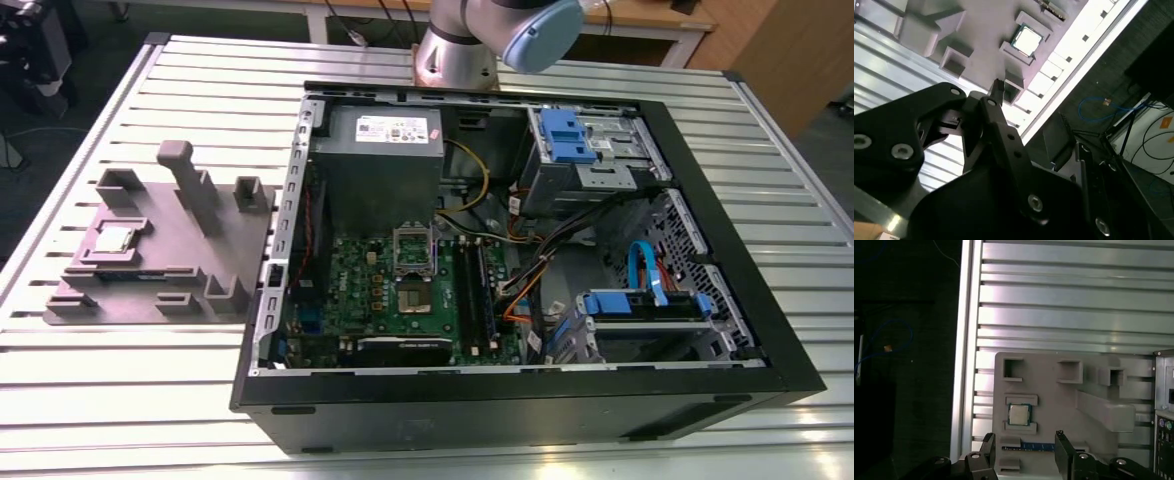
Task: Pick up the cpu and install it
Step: 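Pick up the cpu and move it towards the insertion slot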
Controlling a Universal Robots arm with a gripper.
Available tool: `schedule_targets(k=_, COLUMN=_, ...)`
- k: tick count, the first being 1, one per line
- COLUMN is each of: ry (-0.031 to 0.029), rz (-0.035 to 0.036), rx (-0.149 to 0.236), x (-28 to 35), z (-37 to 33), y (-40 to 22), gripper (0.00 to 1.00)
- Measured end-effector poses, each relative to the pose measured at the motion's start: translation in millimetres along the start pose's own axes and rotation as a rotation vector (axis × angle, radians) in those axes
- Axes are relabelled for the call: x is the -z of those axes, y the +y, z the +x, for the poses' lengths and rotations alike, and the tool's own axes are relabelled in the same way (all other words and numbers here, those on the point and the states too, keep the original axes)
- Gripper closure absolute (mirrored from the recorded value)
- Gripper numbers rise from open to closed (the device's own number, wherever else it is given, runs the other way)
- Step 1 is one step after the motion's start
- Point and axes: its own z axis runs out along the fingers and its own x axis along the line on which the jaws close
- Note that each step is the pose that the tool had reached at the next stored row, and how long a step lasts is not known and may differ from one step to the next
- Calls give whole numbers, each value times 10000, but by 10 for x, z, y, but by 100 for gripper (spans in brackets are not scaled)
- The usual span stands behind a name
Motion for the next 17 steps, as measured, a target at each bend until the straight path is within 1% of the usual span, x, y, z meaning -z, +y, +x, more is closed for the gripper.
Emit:
schedule_targets(k=3, ry=-1, rz=-1, rx=-1, x=-56, z=4, y=-2, gripper=41)
schedule_targets(k=4, ry=-1, rz=-1, rx=-1, x=-64, z=5, y=-2, gripper=41)
schedule_targets(k=9, ry=0, rz=0, rx=-1, x=-67, z=5, y=-3, gripper=41)
schedule_targets(k=13, ry=-1, rz=-1, rx=0, x=-97, z=28, y=-3, gripper=41)
schedule_targets(k=15, ry=1, rz=-1, rx=0, x=-108, z=29, y=-4, gripper=41)
schedule_targets(k=17, ry=2, rz=-1, rx=-1, x=-132, z=29, y=-4, gripper=41)
